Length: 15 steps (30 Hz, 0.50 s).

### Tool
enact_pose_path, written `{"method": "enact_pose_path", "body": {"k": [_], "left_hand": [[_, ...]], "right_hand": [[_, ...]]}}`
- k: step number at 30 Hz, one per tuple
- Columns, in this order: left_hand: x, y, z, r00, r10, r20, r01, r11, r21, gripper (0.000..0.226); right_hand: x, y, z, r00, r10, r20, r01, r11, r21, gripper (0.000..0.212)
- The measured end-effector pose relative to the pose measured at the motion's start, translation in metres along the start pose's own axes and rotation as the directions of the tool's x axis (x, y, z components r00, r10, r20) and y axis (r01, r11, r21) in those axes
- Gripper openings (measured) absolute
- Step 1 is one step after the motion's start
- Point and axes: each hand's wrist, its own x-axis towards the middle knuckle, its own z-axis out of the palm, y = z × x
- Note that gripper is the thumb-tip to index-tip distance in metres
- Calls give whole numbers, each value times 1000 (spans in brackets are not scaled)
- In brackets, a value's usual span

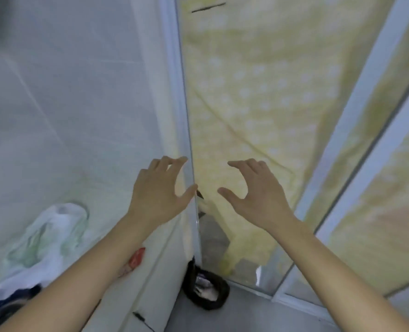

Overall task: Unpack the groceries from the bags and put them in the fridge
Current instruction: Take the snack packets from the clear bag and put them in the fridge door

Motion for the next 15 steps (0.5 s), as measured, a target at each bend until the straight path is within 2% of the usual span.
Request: {"method": "enact_pose_path", "body": {"k": [5,9,15], "left_hand": [[-54,-127,10,970,-241,23,240,970,22,71],[-96,-204,42,911,-391,130,390,920,32,74],[-160,-268,125,775,-538,333,560,828,35,63]], "right_hand": [[37,-67,102,973,-165,164,155,985,73,68],[51,-102,192,933,-249,261,216,965,148,59],[43,-117,333,795,-321,515,216,943,253,48]]}}
